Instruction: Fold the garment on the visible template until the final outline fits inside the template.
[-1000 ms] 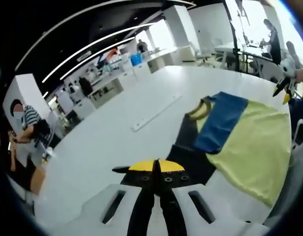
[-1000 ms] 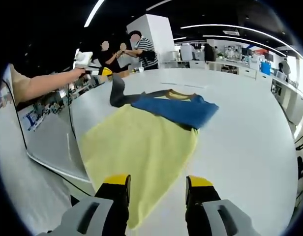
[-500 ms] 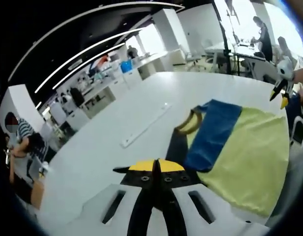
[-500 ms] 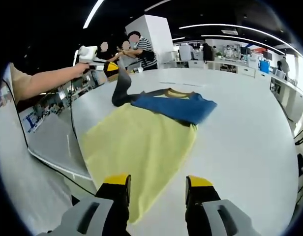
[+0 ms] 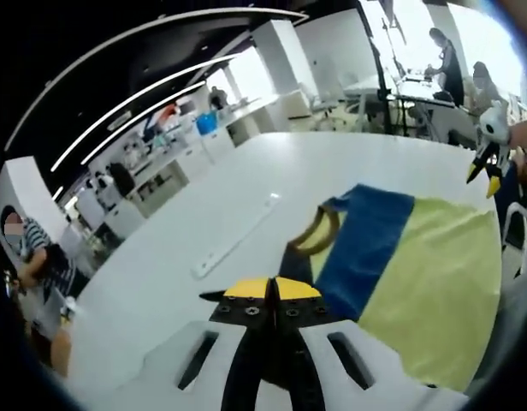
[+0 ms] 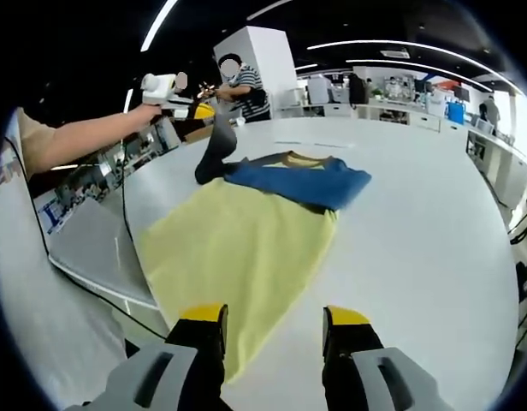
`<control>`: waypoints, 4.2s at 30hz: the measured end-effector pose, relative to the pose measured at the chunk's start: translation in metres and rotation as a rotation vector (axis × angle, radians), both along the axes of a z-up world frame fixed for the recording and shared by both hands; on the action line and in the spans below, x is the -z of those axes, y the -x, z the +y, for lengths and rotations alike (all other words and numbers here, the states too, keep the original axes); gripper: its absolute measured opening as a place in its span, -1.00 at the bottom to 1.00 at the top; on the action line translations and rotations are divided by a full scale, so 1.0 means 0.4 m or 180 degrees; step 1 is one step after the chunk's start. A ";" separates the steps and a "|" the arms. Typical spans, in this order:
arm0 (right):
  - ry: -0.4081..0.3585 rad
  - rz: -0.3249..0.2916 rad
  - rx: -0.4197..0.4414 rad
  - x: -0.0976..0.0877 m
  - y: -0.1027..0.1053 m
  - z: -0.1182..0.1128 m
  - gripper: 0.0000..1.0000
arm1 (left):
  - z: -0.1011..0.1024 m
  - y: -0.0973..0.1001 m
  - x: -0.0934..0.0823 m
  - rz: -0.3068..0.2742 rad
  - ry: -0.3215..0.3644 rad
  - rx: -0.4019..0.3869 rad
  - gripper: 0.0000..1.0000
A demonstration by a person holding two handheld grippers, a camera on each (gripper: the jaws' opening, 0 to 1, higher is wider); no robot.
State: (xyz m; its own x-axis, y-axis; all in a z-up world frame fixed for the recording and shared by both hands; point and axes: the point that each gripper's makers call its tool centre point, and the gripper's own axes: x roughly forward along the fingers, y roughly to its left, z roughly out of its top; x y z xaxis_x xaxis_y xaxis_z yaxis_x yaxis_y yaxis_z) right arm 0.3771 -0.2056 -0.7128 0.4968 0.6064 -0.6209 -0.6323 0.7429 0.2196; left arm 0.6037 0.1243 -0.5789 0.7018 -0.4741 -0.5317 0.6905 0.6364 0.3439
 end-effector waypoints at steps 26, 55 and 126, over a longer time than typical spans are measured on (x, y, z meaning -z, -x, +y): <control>-0.0038 0.0028 0.0038 0.008 0.000 -0.007 -0.17 | -0.167 -0.045 -0.004 0.0016 0.0208 0.0218 -1.00; -0.0074 0.0086 0.0156 0.034 0.016 -0.048 -0.17 | -0.438 -0.030 0.041 0.0147 0.0297 0.0721 -1.00; -0.0095 0.0137 0.0347 0.041 0.009 -0.115 -0.17 | -0.697 0.057 0.282 0.0905 0.0247 0.1049 -0.87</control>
